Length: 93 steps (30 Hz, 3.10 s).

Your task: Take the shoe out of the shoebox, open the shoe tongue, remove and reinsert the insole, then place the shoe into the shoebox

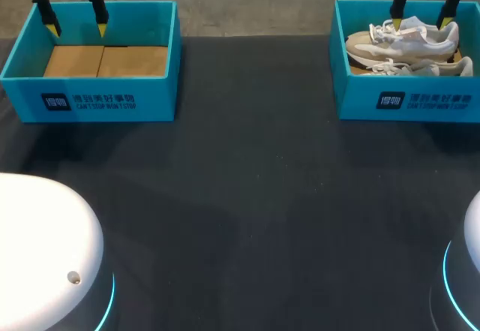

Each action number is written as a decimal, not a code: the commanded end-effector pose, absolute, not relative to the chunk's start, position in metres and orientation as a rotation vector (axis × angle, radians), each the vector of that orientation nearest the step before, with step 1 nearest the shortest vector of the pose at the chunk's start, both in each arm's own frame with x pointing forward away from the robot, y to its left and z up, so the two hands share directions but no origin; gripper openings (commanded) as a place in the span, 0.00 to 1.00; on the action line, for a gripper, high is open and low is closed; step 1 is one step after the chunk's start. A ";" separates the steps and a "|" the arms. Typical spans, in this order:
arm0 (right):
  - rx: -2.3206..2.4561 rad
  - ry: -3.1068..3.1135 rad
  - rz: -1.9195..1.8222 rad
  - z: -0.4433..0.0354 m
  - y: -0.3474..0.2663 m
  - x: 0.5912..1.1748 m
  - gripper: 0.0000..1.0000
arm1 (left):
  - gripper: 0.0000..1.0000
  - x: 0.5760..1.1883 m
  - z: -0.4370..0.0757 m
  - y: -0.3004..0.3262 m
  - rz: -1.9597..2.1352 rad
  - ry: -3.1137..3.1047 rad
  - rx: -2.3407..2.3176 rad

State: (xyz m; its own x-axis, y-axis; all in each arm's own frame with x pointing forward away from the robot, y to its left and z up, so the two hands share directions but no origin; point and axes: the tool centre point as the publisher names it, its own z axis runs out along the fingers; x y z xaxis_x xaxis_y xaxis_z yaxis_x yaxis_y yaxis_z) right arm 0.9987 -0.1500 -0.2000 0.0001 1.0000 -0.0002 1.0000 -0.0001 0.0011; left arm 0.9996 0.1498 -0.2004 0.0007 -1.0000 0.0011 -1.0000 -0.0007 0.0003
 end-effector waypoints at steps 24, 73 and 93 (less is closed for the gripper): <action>2.223 2.164 -0.020 -0.207 -0.179 1.006 1.00 | 1.00 1.000 -0.200 0.150 0.000 -2.221 2.222; 2.329 1.989 -0.050 -0.307 -0.288 1.014 1.00 | 1.00 1.000 -0.200 0.150 0.000 -2.221 2.222; 2.366 2.004 -0.054 -0.342 -0.300 1.019 0.82 | 1.00 1.000 -0.200 0.150 0.000 -2.221 2.222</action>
